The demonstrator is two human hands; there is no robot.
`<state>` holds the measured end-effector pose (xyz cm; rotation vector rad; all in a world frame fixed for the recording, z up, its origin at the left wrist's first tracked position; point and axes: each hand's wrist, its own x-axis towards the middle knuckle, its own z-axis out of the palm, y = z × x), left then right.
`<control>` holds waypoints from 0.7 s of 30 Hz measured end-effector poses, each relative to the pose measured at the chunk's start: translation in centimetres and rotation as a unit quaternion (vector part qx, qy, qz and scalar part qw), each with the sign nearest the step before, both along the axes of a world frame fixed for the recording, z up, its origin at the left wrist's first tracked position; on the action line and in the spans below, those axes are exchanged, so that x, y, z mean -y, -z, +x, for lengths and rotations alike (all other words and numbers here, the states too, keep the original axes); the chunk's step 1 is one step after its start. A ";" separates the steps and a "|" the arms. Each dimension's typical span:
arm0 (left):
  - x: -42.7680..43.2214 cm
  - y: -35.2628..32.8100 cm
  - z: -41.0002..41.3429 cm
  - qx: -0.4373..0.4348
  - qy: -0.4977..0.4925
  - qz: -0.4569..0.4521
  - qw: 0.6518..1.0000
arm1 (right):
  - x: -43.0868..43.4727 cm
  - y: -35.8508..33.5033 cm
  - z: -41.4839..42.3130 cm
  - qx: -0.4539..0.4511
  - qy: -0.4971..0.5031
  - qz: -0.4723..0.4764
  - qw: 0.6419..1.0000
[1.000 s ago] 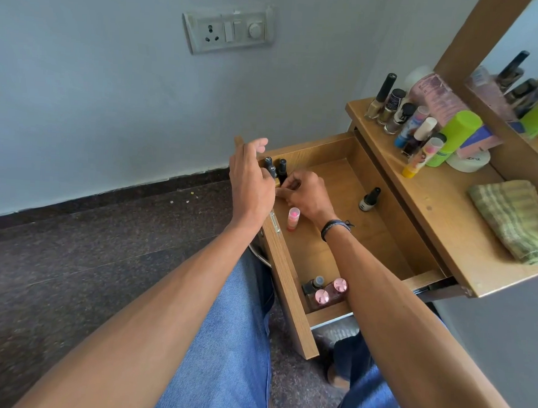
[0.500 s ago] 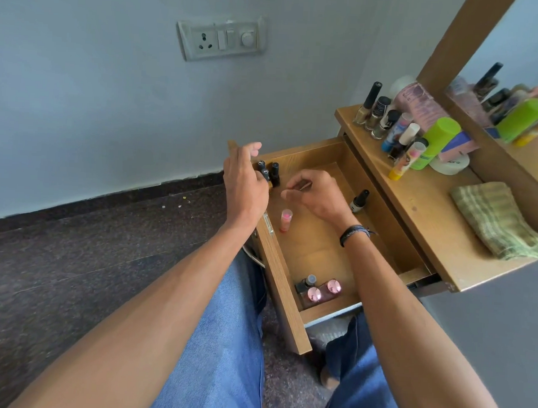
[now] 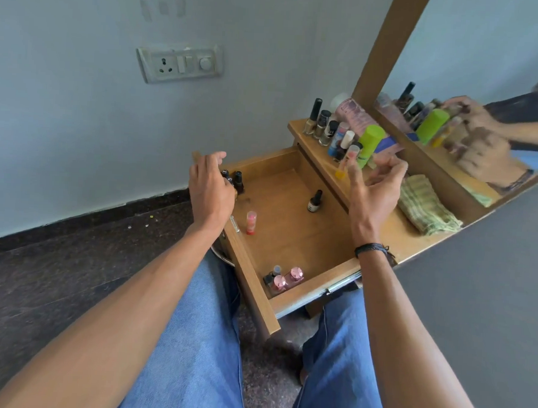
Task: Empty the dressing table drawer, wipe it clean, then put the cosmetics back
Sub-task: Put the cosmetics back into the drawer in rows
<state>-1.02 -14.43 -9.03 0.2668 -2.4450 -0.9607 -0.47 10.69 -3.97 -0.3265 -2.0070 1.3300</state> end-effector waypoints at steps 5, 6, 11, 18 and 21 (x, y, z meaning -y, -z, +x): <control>-0.4 -0.6 0.5 0.008 0.010 -0.057 0.998 | -1.1 0.2 -1.2 0.096 -0.018 0.014 0.995; -0.6 -0.7 0.7 0.012 0.020 -0.065 0.998 | -1.1 0.2 -1.4 0.111 -0.015 0.016 0.994; -1.6 -0.2 2.0 0.005 0.074 -0.042 0.996 | -0.8 0.3 -1.3 0.146 -0.013 0.065 0.987; -1.8 -0.4 3.0 0.082 0.178 -0.111 0.974 | -0.7 0.2 -1.4 0.172 -0.011 0.097 0.980; -1.8 -0.8 3.3 0.135 0.192 -0.165 0.958 | -0.6 0.2 -1.3 0.177 -0.007 0.092 0.980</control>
